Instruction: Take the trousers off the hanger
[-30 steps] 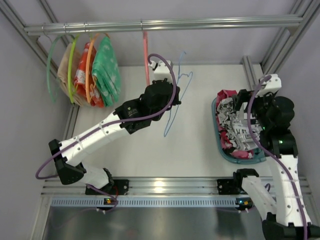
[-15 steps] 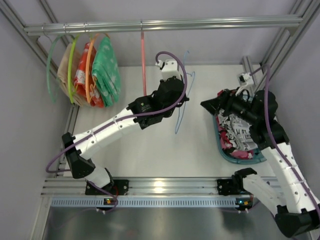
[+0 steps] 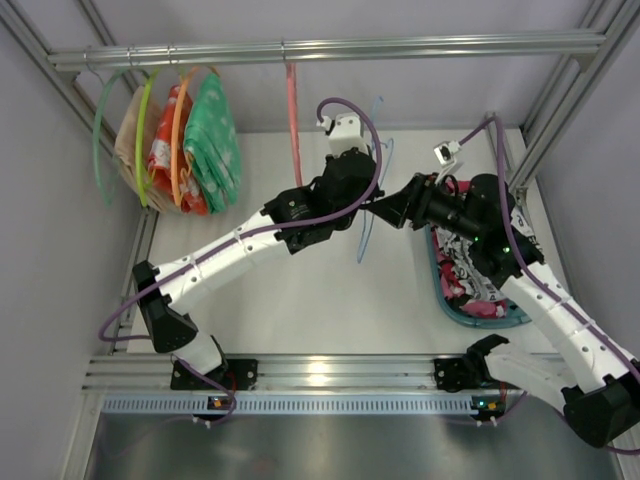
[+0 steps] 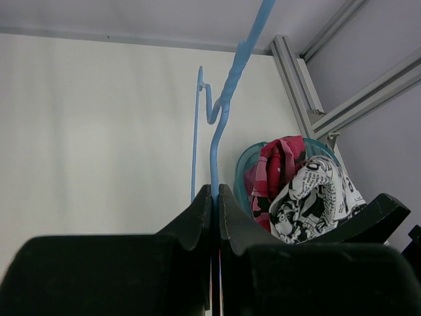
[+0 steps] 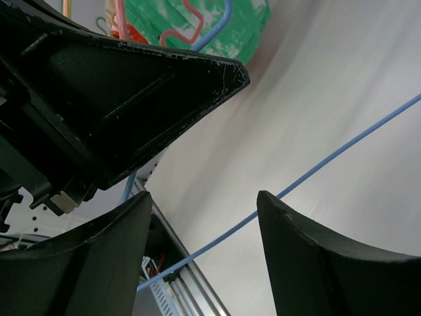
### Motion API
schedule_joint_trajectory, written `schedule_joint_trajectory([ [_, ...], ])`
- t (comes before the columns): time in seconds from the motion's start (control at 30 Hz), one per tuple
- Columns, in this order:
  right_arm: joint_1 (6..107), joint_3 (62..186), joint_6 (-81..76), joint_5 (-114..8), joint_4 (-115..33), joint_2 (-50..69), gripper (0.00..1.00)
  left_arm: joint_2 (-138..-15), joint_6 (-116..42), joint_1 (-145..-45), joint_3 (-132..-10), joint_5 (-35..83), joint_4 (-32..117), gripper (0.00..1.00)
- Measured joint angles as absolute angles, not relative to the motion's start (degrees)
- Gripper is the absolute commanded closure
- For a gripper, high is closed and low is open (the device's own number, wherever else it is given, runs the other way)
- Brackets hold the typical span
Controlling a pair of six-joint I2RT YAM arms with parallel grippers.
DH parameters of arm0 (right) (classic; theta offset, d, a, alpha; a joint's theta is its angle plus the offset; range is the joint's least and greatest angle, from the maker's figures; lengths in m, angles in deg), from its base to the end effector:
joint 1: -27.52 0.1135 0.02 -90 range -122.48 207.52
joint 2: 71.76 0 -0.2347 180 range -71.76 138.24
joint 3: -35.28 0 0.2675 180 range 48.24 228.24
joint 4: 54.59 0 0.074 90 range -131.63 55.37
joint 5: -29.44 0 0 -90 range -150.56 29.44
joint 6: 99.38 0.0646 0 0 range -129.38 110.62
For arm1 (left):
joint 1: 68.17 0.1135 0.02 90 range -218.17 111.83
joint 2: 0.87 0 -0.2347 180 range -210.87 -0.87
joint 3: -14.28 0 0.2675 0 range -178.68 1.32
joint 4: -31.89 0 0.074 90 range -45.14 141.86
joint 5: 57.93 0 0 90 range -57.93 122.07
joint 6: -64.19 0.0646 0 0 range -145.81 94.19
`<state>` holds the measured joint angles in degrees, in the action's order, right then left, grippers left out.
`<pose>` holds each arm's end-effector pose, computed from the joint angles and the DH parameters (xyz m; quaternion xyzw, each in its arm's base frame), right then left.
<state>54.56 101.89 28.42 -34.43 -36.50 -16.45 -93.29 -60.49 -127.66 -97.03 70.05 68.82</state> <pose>0.2363 0.1525 0.3433 -0.0811 0.7392 0.4895 0.4554 0.2382 -0.3260 0.3959 -0.0223 0.7884 -0.2275 0.5711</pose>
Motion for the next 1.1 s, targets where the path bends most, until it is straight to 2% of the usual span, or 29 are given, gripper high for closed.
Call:
schedule_joint_trajectory([
  [0.33,55.9,101.9,29.7,-34.4,-39.0,-16.6,0.44,-93.3,-60.9,-127.7,-97.0,70.0,68.8,1.00],
  [0.8,56.3,101.1,29.8,-33.7,-39.9,-17.6,0.45,-94.6,-60.6,-127.5,-98.3,70.7,68.9,1.00],
  [1.1,56.5,101.2,27.4,-33.6,-37.9,-22.1,0.44,-94.4,-56.6,-127.5,-99.1,71.4,67.4,1.00],
])
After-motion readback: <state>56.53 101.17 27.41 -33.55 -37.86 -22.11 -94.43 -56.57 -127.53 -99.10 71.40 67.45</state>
